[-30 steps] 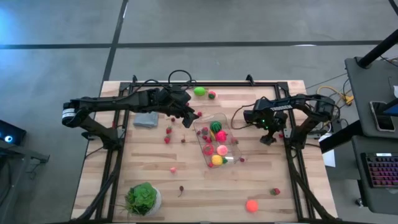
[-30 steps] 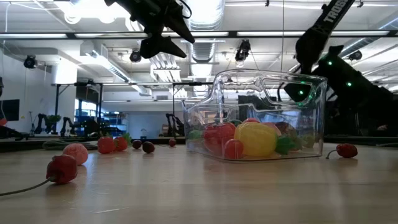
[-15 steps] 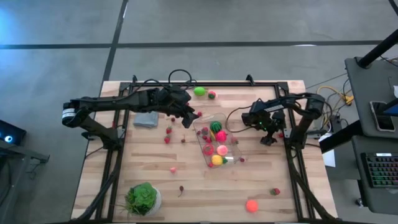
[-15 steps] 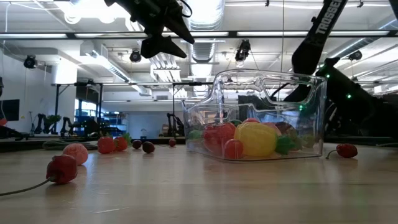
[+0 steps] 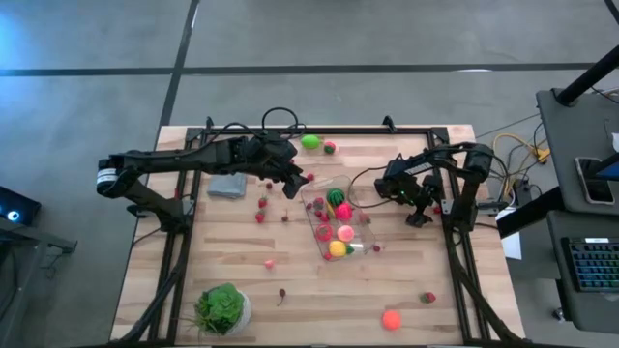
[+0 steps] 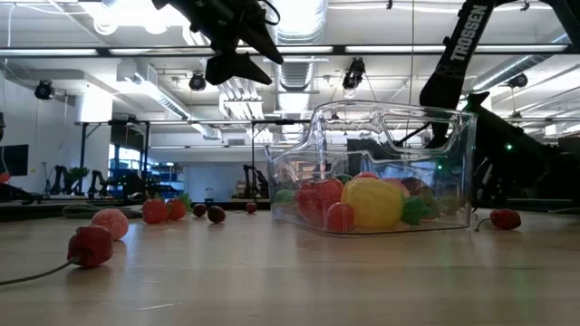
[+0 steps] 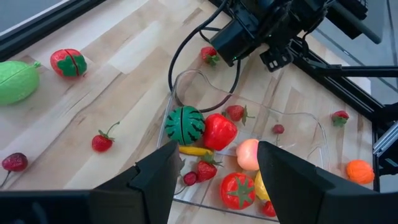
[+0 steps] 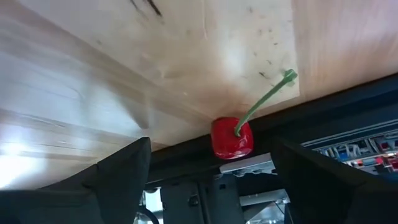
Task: Pick and placing Produce into tupperware
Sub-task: Put the red cherry into the transparent bin
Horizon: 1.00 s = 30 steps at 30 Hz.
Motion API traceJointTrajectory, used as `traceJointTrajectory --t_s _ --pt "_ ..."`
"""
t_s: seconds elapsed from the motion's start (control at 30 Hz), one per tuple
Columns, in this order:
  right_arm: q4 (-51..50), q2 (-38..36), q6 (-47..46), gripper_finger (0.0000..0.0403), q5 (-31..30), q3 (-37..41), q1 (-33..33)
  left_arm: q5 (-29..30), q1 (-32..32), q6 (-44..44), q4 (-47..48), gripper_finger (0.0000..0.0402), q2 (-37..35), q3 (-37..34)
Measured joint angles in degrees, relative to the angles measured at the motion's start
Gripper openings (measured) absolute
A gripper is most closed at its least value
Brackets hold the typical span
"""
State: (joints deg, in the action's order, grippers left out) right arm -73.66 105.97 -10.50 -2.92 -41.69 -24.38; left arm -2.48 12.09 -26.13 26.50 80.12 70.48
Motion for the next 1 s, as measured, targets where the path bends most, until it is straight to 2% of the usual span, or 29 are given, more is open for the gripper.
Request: traceJointTrajectory --t_s 0.1,0.43,0.8,1.0 --pt "-0.08 0.05 0.04 0.0316 0.02 0.00 0.00 0.00 0.03 0.00 0.00 0.0204 0.00 0.00" --pt "-0.35 0.57 -0.22 0.0244 -0.79 0.09 -0.02 0.00 0.18 0.00 0.02 0.0204 0.00 0.00" --pt "0.00 4.60 -0.31 0.0238 0.28 -0.08 0.26 0.00 0.20 -0.09 0.02 0.0204 0.00 0.00" --pt "-0.09 5.11 -0.22 0.0212 0.14 -0.13 0.26 0.00 0.20 -0.11 0.01 0.0204 0.00 0.00"
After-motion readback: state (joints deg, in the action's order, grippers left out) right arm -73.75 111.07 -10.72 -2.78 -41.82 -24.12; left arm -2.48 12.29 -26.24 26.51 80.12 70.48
